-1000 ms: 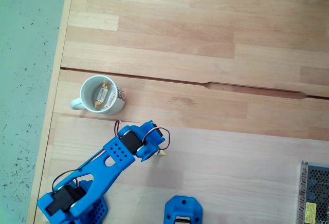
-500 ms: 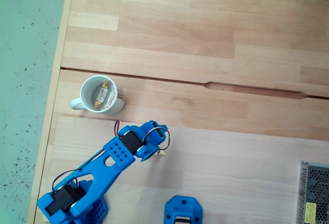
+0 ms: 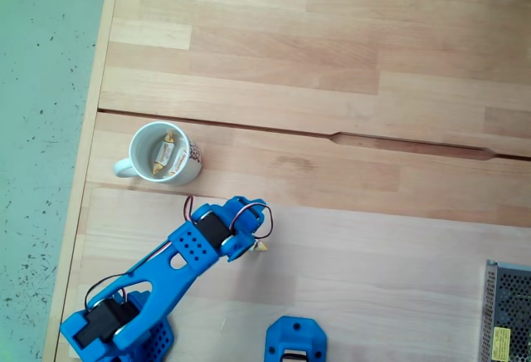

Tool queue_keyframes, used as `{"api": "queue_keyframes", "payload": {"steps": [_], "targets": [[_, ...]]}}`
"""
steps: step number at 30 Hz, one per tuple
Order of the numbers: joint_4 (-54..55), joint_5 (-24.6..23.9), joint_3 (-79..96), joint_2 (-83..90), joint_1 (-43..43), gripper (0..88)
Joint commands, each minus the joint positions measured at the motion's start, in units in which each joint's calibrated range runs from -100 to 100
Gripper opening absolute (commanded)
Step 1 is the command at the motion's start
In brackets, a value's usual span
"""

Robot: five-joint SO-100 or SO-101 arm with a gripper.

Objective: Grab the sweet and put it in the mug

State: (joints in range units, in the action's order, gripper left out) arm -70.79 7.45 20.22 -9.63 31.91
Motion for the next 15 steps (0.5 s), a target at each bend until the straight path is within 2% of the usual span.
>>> {"api": "queue_keyframes", "payload": {"steps": [1,5,15], "targets": [[-0.34,5.23,-0.23,0.85,0.34,25.3],[-0.34,9.43,0.12,0.76,0.34,25.2],[-0.34,12.75,0.39,0.76,0.05,25.2]]}}
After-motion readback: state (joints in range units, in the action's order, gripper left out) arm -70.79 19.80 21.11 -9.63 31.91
